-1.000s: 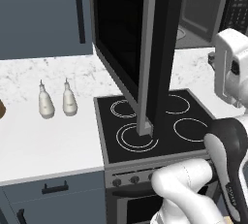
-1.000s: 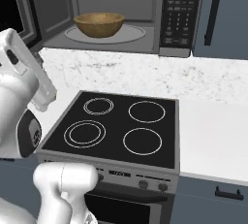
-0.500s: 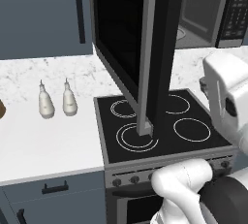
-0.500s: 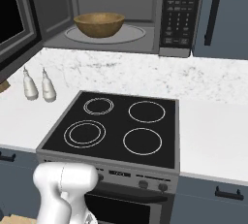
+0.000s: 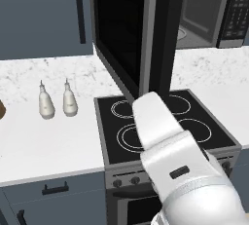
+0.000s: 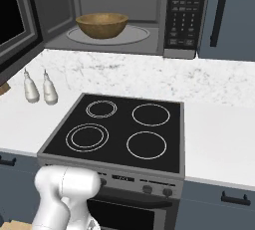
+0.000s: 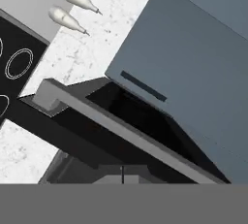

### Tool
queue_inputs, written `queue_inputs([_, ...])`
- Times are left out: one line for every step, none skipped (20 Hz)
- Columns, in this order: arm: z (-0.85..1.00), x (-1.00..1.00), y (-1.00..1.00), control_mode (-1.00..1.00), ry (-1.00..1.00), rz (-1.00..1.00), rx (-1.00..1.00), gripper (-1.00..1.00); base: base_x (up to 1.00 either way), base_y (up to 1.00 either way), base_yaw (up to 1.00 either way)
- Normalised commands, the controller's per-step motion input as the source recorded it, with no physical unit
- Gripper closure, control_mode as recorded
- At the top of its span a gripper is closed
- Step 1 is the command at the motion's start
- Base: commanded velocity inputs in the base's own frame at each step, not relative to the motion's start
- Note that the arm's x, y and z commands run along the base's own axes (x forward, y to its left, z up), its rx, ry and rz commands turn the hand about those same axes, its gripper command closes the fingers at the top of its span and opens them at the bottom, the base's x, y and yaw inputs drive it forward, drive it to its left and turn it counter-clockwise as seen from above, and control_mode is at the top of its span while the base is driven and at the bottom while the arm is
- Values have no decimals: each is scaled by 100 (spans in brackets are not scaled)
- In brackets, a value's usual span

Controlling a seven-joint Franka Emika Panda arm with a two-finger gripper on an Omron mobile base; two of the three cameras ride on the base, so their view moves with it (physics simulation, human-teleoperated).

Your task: Open the microwave, place the bowl with waffle inside the microwave, then close the microwave door and turn it on.

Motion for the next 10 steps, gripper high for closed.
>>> queue_inputs([-30,59,100,-100,25,-34,-16,100,0,0,0])
queue_inputs([-33,99,100,-100,26,-37,-12,100,0,0,0])
queue_inputs([-49,100,100,-100,20,-39,-11,100,0,0,0])
queue_inputs([-54,100,100,-100,16,-37,-10,100,0,0,0])
queue_inputs([-55,100,96,-100,11,-36,-11,100,0,0,0])
queue_inputs([-50,100,80,-100,6,-35,-12,100,0,0,0])
queue_inputs([-45,100,60,-100,3,-31,-9,100,0,0,0])
queue_inputs([-38,100,54,-100,0,-31,-10,100,0,0,0])
queue_inputs([-35,100,49,-100,0,-31,-10,100,0,0,0])
queue_inputs([-26,100,40,-100,0,-29,-11,100,0,0,0])
